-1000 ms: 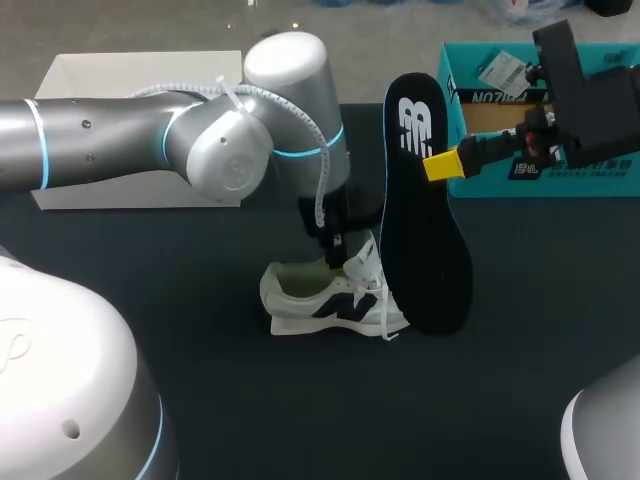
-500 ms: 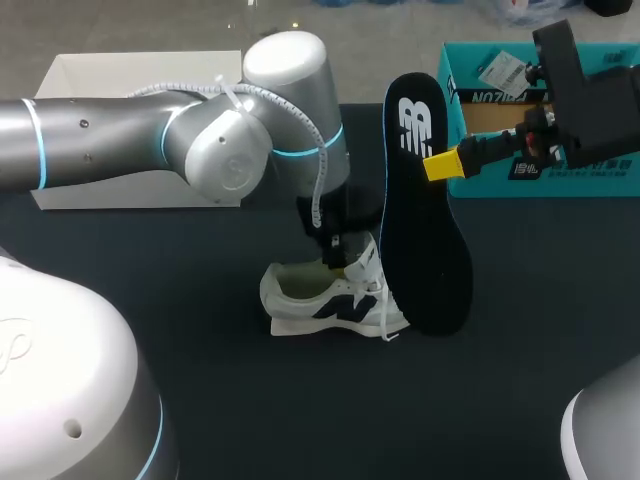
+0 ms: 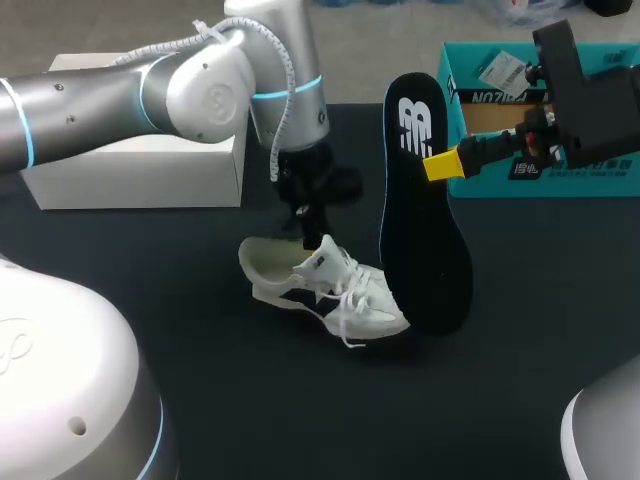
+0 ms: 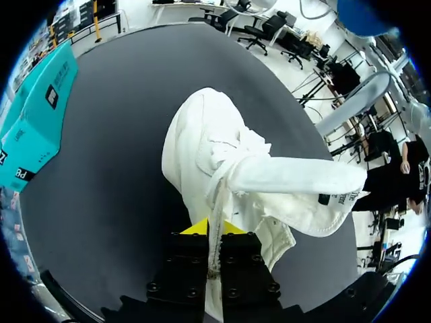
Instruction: Take the shoe out of the shoebox, open the shoe tongue, remove and reinsert the insole, then place the shoe into the shoebox
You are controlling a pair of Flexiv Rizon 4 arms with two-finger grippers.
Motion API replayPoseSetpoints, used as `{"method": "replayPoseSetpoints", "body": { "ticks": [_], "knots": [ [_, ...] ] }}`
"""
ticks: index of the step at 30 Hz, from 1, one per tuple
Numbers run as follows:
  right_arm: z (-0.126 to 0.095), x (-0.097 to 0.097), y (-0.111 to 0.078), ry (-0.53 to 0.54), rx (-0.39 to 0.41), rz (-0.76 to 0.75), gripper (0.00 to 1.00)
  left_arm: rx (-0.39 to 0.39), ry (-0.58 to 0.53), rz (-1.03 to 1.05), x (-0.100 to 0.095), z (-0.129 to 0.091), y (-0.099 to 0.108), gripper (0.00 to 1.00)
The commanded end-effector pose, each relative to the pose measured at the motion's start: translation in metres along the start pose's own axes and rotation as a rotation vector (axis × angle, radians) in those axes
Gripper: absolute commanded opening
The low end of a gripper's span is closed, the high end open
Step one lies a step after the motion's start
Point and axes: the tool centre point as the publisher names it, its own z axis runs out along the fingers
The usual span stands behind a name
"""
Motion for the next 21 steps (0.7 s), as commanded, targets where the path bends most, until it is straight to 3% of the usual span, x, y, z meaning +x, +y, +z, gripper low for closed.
{"method": "replayPoseSetpoints", "body": {
  "ticks": [1, 13, 17, 21],
  "knots": [
    [0.003, -0.001, 0.003, 0.000, 0.005, 0.002, 0.00, -0.010, 0.190, 0.669, 0.006, -0.012, -0.004, 0.00],
    [0.003, -0.001, 0.003, 0.000, 0.005, 0.002, 0.00, -0.010, 0.190, 0.669, 0.006, -0.012, -0.004, 0.00],
    [0.003, -0.001, 0.003, 0.000, 0.005, 0.002, 0.00, 0.007, 0.230, 0.792, -0.006, -0.012, -0.002, 0.00],
    [0.003, -0.001, 0.003, 0.000, 0.005, 0.002, 0.00, -0.043, 0.274, 0.828, -0.012, -0.016, -0.002, 0.00]
  ]
}}
